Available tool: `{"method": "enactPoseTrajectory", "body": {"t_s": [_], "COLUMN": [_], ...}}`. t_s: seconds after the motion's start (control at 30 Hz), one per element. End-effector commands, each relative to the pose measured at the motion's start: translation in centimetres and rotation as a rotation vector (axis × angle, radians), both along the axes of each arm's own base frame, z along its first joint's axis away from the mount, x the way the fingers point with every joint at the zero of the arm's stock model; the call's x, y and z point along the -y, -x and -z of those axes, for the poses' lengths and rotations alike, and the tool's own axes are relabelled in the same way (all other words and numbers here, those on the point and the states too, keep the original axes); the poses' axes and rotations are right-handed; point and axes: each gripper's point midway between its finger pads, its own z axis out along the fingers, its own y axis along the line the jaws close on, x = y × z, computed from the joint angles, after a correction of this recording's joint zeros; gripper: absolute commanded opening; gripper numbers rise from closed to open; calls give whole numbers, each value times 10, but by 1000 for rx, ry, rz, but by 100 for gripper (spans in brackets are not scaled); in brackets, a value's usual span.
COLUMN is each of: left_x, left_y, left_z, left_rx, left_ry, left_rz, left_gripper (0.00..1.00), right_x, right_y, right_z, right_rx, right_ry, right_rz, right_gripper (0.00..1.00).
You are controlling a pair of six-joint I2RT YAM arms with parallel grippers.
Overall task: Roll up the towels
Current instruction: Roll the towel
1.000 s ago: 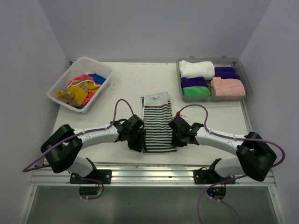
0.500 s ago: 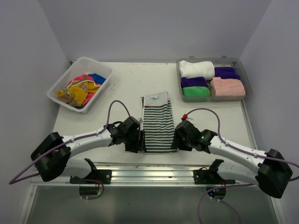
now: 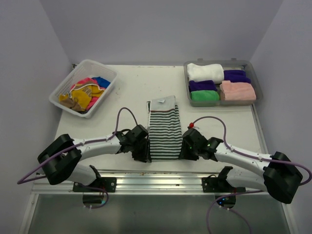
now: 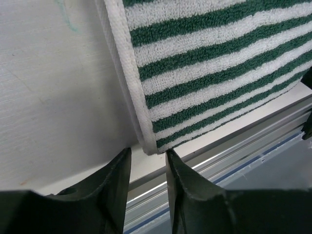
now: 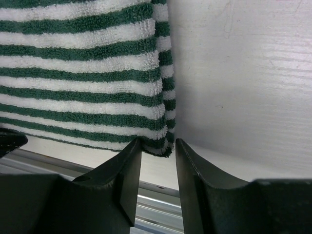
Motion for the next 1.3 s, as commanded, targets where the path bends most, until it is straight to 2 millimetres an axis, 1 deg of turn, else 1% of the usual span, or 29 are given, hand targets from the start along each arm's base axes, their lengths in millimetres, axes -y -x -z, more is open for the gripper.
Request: {"method": "enactPoseTrajectory", "body": {"t_s": [0.0,0.03,0.07,0.13,0.2,0.23,0.27,0.3,0.33,0.4,0.47,0.53,0.6,0.67,0.7,0.77,0.8,0.83,0.9,1.03,1.13,1.2,1.27], "left_x": [7,8,7,9,9,10,10,10,9,8,8,10,11,13,13,14,13,13,13,13,17,20,24], "left_y": [-7,-7,-7,-9,-10,-10,-10,-10,-10,-12,-12,-13,-14,-15,-15,-16,-17,-17,-20,-28,-34,-37,-41], "left_z": [3,2,3,3,3,2,2,1,2,2,2,3,4,3,3,1,0,-3,-8,-28,-45,-53,-60], "left_rx": [23,26,23,30,29,29,29,30,31,38,41,38,33,35,35,34,38,40,53,89,116,124,134], "left_ry": [17,23,19,22,21,24,24,26,20,14,16,18,19,25,23,21,17,14,13,18,42,61,70], "left_rz": [-20,-18,-21,-24,-28,-29,-29,-33,-34,-39,-41,-46,-47,-48,-50,-52,-54,-54,-60,-87,-115,-127,-136], "left_gripper": [35,35,34,33,33,35,37,42,43,44,40,33,29,24,18,11,2,0,0,0,0,0,0], "right_x": [-9,-10,-9,-9,-8,-7,-4,-4,-2,-2,-1,-1,-2,-3,-4,-6,-7,-9,-9,-3,3,5,3], "right_y": [-3,-4,-4,-4,-3,-2,-2,-2,-1,-1,1,2,4,4,4,2,2,0,-2,-12,-20,-25,-31], "right_z": [-3,-5,-5,-5,-5,-5,-4,-6,-5,-6,-4,-3,-2,-3,-3,-6,-7,-10,-16,-37,-49,-51,-58], "right_rx": [11,14,14,13,10,8,8,13,13,15,8,5,1,3,4,12,12,18,29,83,119,132,153], "right_ry": [-41,-44,-42,-41,-36,-32,-20,-24,-20,-24,-23,-24,-28,-38,-42,-53,-55,-61,-61,-23,17,43,50], "right_rz": [10,8,9,14,15,18,22,23,28,29,27,28,28,29,30,30,34,32,32,49,65,69,67], "right_gripper": [36,32,30,28,28,33,36,38,40,41,44,46,46,43,35,22,14,1,0,0,0,0,2]}}
